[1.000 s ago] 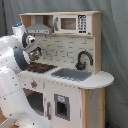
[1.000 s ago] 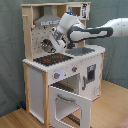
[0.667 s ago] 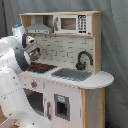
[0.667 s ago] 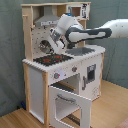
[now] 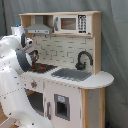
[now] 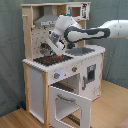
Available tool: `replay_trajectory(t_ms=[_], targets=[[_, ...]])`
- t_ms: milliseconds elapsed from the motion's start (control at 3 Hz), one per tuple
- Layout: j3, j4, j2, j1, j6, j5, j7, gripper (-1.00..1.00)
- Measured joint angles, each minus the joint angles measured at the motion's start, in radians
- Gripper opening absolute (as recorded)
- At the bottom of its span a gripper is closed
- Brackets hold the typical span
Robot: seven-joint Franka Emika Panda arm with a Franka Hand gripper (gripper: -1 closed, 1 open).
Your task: Play with the kitchen
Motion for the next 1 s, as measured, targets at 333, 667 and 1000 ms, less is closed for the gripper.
replay_trajectory(t_ms=[333,667,1000], targets=[[0.013,0.000,-0.025,-0.008,-0.091,0.025,-0.016,-1.00],[0.014,0.004,-0.028,-0.020,-0.093,0.050,-0.044,-1.00],[0.014,0.005,-0.028,-0.021,-0.093,0.051,-0.045,1.00]])
